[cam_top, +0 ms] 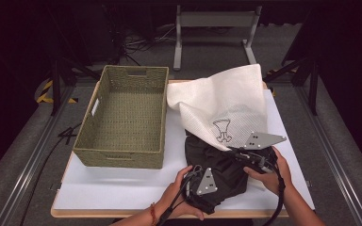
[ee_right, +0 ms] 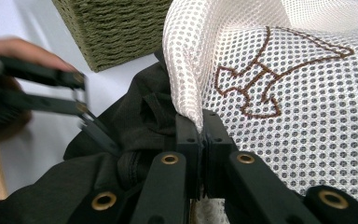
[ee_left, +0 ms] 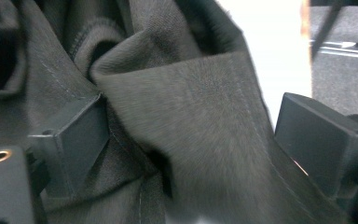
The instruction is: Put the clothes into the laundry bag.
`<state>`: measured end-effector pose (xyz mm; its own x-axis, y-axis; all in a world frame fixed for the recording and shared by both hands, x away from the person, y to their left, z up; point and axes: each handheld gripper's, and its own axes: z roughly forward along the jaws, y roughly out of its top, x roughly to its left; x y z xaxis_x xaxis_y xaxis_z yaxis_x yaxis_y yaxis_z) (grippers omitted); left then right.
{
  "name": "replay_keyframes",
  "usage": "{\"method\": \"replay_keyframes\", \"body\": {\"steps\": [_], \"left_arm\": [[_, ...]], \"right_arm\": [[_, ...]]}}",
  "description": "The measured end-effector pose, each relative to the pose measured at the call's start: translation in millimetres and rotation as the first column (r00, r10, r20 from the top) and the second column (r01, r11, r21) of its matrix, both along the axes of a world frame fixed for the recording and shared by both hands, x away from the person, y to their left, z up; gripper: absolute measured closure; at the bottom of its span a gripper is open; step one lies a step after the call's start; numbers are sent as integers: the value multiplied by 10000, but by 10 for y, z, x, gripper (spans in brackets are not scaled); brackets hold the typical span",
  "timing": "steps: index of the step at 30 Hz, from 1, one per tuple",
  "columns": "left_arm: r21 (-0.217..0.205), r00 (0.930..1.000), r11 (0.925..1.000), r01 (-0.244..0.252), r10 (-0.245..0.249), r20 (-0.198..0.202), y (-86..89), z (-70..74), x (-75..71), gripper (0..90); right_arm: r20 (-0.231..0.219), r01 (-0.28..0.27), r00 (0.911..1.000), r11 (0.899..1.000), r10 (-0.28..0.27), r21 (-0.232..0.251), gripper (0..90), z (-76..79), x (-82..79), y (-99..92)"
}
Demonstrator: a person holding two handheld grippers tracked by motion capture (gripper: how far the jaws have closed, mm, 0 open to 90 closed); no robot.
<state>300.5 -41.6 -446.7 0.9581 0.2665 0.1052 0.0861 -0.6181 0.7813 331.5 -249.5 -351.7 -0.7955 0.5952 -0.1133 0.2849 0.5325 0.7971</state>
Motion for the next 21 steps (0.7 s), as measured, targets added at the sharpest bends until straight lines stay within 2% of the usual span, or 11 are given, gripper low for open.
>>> {"method": "replay_keyframes", "body": {"steps": [2,5,6,8,9,12,15,16,17,19,21], "left_arm": [[100,9998,9999,87,-85,-181,-44,-52,88,149],[196,9997,9997,-133,137,-191,-75,-50,125,274],[609,9996,9979,-220,230,-163,-124,-59,137,325],[588,9996,9980,-252,259,-113,-131,-57,147,344],[593,9996,9981,-175,188,-200,-132,-55,167,391],[583,9998,9982,-109,119,-175,-105,-51,249,640],[484,9997,9988,-93,104,-221,-87,-48,307,803],[461,9998,9989,-82,91,-185,-86,-44,312,812],[431,9998,9989,-172,168,87,-84,-33,305,824],[74,9993,9993,-356,355,136,-71,-6,306,835],[-388,9975,9977,-564,579,401,-53,48,328,839]], "right_arm": [[-21,-21,10000,10000,21,5,878,-8,0,-4],[-123,-49,9999,10000,49,50,878,-42,9,0],[-188,-64,9998,10000,65,75,878,-48,11,0],[-258,-86,9996,9999,90,132,878,-52,13,-1],[-276,-80,9996,9998,85,177,878,-56,15,-4],[-283,-121,9995,9999,124,121,878,-62,8,0],[-339,-166,9993,9997,172,183,878,-68,8,-1],[-356,-169,9992,9996,177,210,878,-69,10,-3],[-380,-155,9991,9996,164,233,878,-69,11,-5],[-371,-160,9992,9995,170,275,878,-67,8,-8],[-385,-195,9990,9993,207,332,879,-60,5,-6]]}}
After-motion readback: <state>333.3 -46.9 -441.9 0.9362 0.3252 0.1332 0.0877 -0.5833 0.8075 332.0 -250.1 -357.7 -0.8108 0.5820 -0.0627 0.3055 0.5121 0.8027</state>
